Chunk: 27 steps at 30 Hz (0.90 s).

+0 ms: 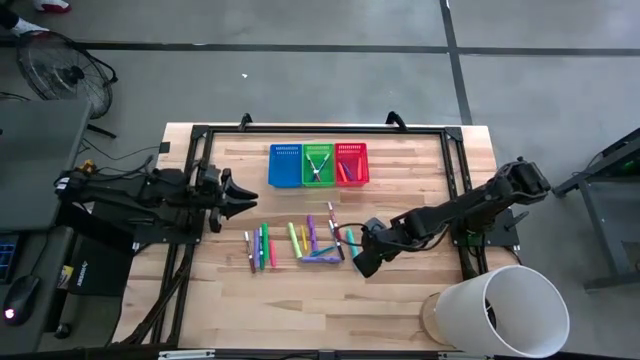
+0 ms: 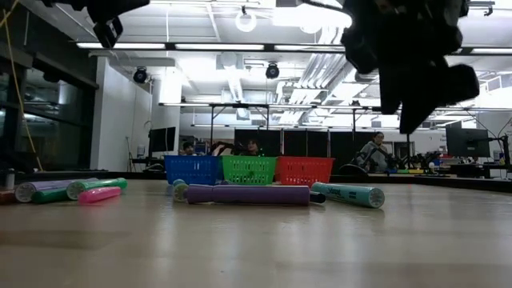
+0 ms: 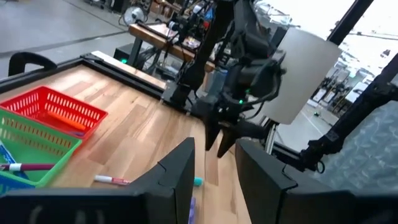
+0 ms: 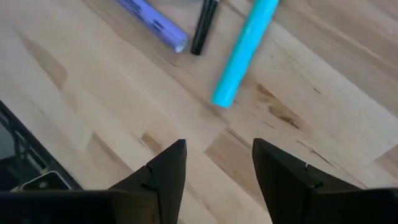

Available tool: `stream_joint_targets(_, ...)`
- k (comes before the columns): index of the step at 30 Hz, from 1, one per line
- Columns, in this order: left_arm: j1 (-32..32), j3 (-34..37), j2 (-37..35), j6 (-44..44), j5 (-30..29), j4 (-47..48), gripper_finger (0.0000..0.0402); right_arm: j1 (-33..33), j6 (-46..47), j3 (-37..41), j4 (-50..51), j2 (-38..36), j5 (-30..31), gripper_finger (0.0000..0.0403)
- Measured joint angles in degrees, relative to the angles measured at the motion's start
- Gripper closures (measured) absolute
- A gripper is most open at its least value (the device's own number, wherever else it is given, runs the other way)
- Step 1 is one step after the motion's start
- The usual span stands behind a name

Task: Pick & Place Markers
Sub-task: Put the mint green highlighter into the blue bin

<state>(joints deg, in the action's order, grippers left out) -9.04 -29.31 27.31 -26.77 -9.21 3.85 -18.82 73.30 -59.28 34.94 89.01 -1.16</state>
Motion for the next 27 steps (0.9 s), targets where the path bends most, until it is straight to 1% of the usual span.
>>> stream_joint_targets(5,0.0,0.0,0.4,1.6,-0.1,-0.1,0.0286,0.5,0.0,-5.4,4.0,1.4,1.4,0.0240)
stream_joint_targets(10,0.0,0.0,-1.5,5.0,-0.2,0.1,0.0286,2.1,-2.1,-14.0,8.6,6.9,1.2,0.0245)
stream_joint_targets(15,0.0,0.0,-3.8,6.1,-0.2,2.0,0.0286,4.3,-3.0,-24.8,20.3,15.0,0.6,0.0245)
stream_joint_targets(19,0.0,0.0,-5.4,6.7,-0.2,3.7,0.0286,5.4,-0.1,-31.8,29.2,21.0,-0.5,0.0245)
stream_joint_targets(21,0.0,0.0,-6.1,7.5,-0.2,4.4,0.0286,5.8,0.2,-33.6,30.6,23.3,-2.0,0.0245)
stream_joint_targets(24,0.0,0.0,-7.0,7.7,-0.2,5.4,0.0286,6.1,1.2,-34.5,30.1,25.8,-3.7,0.0245)
stream_joint_targets(27,0.0,0.0,-7.6,7.7,-0.2,6.2,0.0286,6.4,2.4,-34.4,29.9,27.3,-3.7,0.0245)
